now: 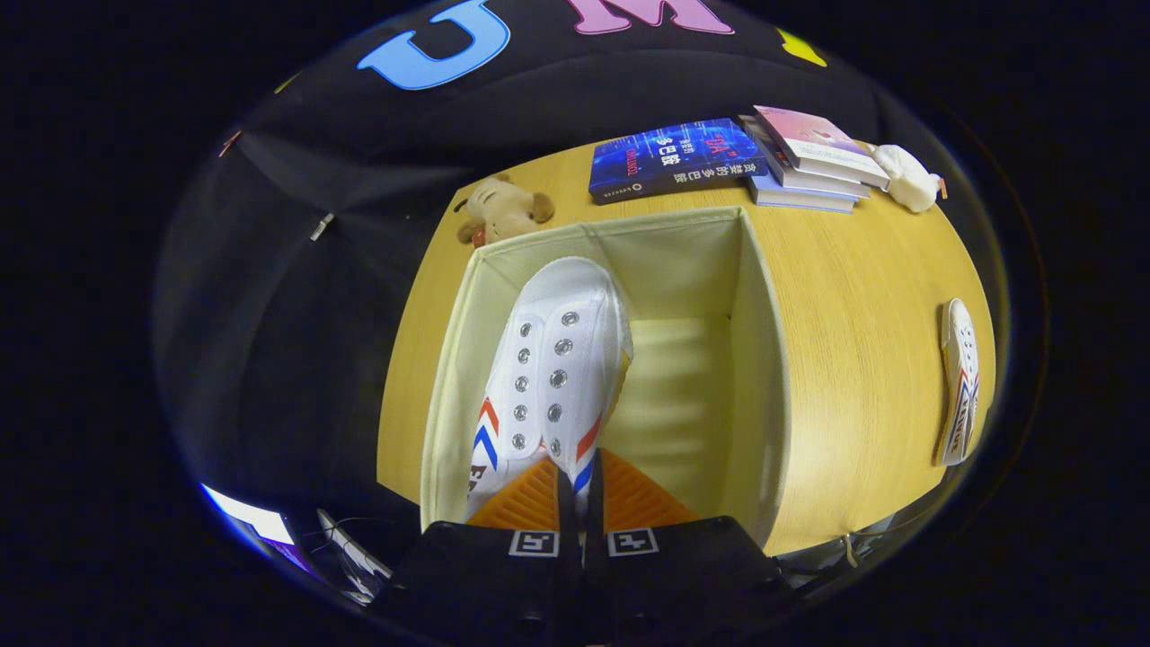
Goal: Open the storage box then place both shoes into the box .Put the left shoe in first, then the right shoe, with the right side of both shoes facing outward in a uniform manner.
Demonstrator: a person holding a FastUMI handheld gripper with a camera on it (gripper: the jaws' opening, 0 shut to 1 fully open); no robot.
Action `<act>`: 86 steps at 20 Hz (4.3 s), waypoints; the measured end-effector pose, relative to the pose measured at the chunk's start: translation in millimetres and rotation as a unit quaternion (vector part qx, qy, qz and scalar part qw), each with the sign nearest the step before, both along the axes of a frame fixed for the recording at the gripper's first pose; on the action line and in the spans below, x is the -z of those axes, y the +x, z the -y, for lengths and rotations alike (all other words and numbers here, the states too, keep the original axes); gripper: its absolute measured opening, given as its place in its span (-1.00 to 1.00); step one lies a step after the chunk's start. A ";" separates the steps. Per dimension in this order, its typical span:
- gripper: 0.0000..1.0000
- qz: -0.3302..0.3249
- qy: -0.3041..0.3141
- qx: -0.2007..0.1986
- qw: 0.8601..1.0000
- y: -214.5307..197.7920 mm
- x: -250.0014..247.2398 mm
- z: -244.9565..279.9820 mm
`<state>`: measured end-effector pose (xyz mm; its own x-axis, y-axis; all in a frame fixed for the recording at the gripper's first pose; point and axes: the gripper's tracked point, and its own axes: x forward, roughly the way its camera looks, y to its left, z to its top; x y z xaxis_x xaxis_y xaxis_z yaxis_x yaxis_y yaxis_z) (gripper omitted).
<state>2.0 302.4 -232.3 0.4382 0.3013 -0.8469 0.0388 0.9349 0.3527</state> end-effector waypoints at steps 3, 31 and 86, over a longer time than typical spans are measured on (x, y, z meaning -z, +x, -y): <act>-0.90 -0.027 -0.013 -0.001 1.000 0.1 20.7 -8.0; 0.98 0.127 -0.050 0.012 0.991 -23.8 -101.3 126.9; -0.85 0.016 -0.079 0.106 0.991 -46.8 24.0 426.3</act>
